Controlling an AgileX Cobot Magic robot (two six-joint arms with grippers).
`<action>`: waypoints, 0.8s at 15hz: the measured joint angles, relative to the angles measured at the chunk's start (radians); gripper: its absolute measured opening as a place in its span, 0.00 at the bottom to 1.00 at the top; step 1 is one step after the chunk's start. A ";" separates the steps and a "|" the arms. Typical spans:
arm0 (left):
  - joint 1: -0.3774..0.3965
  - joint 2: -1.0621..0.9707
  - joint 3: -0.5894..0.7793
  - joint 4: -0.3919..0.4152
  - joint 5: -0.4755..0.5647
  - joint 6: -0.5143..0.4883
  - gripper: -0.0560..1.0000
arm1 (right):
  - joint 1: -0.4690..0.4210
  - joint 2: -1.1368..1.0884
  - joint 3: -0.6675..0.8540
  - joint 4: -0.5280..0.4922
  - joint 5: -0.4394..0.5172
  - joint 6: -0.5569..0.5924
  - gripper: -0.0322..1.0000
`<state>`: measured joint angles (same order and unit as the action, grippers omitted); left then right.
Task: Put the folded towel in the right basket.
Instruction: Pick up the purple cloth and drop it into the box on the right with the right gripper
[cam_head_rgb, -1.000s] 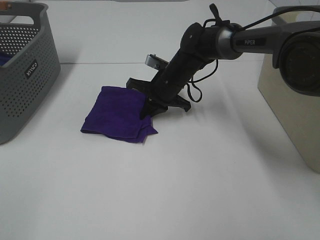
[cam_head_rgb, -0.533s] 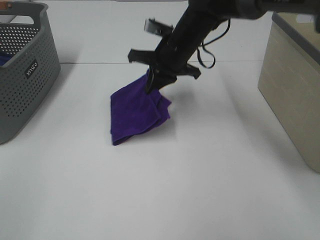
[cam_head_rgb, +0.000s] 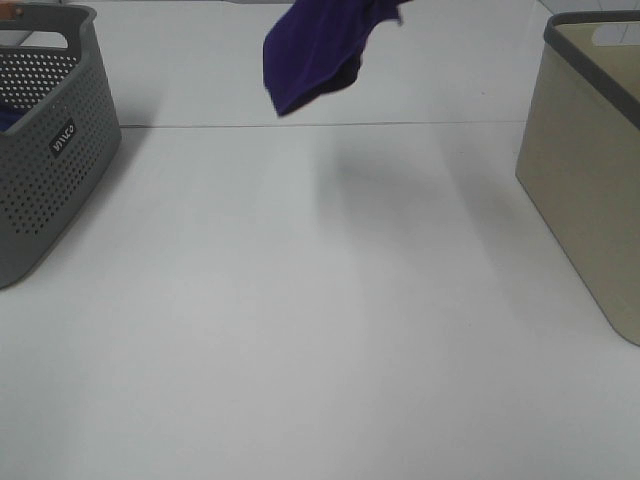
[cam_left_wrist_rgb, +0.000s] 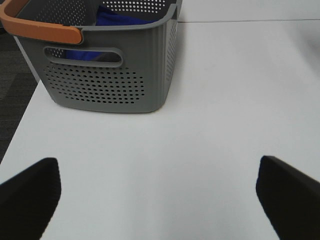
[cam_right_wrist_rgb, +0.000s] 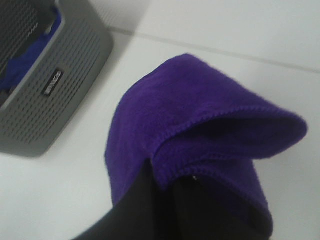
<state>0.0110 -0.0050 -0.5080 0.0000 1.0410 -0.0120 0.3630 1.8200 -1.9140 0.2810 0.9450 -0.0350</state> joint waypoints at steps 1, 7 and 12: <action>0.000 0.000 0.000 0.000 0.000 0.000 0.99 | -0.073 -0.045 0.000 -0.011 -0.017 0.003 0.08; 0.000 0.000 0.000 0.000 0.000 0.000 0.99 | -0.460 -0.122 0.000 -0.045 -0.004 0.008 0.08; 0.000 0.000 0.000 0.000 0.000 0.000 0.99 | -0.579 -0.026 0.002 -0.221 0.151 0.017 0.08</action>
<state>0.0110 -0.0050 -0.5080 0.0000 1.0410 -0.0120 -0.2160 1.7940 -1.9120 0.0600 1.0960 -0.0180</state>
